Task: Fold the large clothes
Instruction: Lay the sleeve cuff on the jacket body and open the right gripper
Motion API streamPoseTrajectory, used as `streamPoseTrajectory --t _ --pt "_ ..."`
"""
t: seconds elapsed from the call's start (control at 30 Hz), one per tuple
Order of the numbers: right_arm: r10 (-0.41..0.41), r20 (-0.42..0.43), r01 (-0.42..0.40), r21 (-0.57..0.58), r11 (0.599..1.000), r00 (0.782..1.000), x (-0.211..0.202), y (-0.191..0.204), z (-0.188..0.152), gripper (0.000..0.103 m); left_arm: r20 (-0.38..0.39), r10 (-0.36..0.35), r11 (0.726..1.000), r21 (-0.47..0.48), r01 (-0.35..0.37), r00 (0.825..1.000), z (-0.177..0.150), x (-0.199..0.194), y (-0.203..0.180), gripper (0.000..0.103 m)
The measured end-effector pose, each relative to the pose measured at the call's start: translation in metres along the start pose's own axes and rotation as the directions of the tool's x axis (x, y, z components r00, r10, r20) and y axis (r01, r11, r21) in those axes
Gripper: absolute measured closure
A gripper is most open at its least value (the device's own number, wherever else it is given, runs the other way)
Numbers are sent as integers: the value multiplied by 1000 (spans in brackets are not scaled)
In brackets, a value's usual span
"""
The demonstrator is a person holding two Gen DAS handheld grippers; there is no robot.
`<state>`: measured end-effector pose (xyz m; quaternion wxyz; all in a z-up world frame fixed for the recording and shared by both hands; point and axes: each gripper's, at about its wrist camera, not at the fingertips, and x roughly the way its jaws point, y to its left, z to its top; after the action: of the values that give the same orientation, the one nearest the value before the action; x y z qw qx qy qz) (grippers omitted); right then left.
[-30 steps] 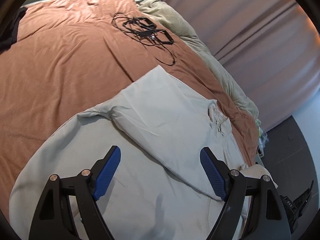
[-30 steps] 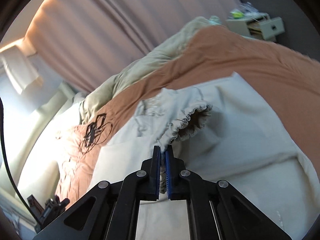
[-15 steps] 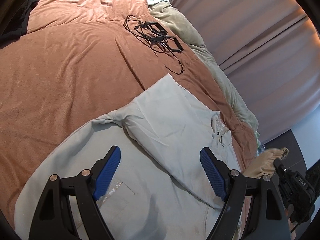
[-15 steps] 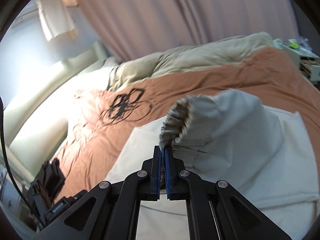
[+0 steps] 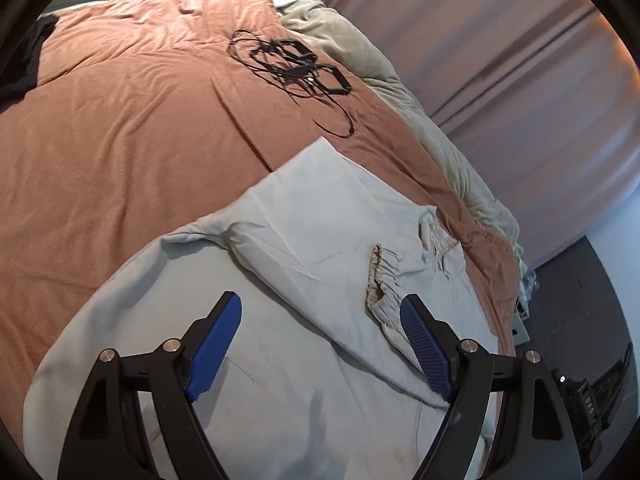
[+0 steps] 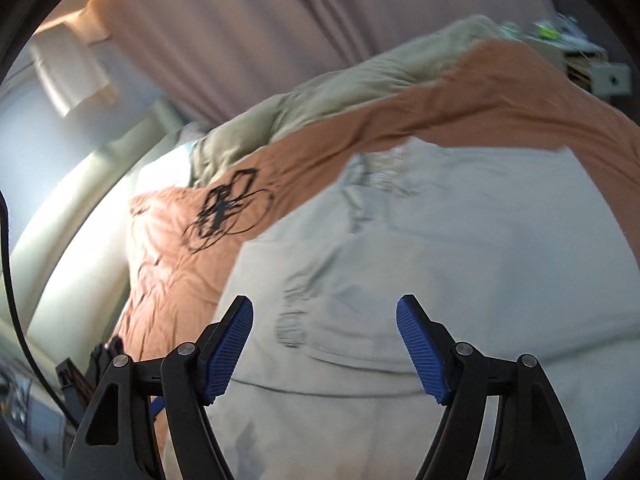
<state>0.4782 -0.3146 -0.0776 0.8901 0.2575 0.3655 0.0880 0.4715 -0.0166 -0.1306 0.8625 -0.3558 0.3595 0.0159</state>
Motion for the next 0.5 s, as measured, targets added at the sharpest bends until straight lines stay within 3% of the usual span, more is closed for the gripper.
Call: streamPoseTrajectory --t 0.23,0.5 --pt "-77 -8 77 228 971 997 -15 -103 -15 28 -30 -7 991 133 11 1000 -10 15 -35 21" --pt "-90 -16 90 376 922 996 -26 -170 -18 28 -68 -9 973 229 25 998 -24 29 -62 21"
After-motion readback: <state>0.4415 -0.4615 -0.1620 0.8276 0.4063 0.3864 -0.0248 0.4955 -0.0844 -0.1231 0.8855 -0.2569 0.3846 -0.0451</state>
